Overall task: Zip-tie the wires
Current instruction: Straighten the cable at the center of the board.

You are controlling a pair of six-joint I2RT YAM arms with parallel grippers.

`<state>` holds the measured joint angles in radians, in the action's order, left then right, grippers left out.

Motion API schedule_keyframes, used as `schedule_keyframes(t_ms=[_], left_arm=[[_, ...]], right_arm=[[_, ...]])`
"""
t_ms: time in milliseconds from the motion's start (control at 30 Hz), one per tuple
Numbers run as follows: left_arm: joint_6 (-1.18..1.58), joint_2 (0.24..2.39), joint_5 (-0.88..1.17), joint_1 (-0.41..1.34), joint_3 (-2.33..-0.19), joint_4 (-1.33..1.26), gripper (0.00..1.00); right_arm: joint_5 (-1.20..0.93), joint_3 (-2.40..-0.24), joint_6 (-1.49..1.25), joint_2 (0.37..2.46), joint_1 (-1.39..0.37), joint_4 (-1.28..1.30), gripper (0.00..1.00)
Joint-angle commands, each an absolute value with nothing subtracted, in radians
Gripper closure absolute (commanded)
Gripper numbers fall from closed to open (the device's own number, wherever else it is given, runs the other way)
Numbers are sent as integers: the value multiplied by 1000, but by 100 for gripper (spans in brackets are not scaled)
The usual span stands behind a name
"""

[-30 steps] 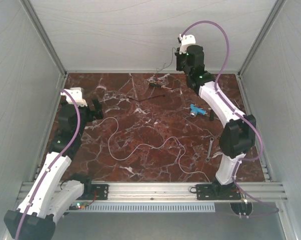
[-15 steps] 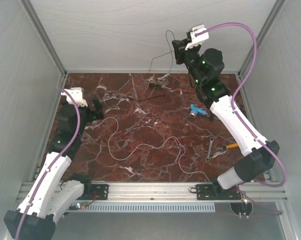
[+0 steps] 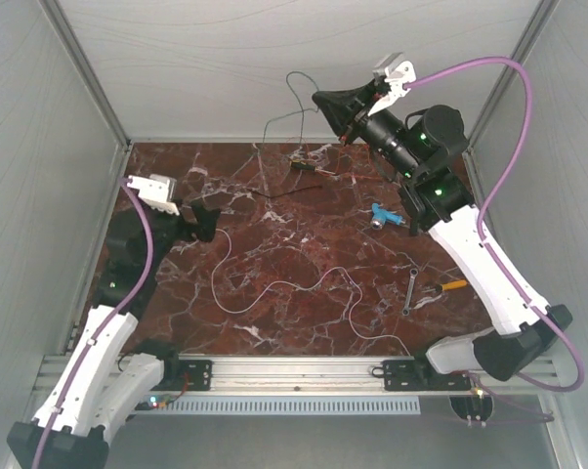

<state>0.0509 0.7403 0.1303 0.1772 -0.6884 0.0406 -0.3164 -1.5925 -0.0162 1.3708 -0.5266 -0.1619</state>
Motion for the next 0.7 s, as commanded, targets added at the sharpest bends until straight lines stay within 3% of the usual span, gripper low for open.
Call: schedule_keyframes(t_ms=[0, 467, 667], left_arm=[[32, 673, 384, 175, -630, -157, 0], [60, 580, 909, 289, -456, -482, 0], [70, 642, 855, 301, -479, -480, 0]], right_arm=[[-435, -1605, -21, 1305, -582, -102, 100], [-570, -1531, -30, 1176, -703, -76, 100], [-641, -1518, -88, 1149, -743, -133, 100]])
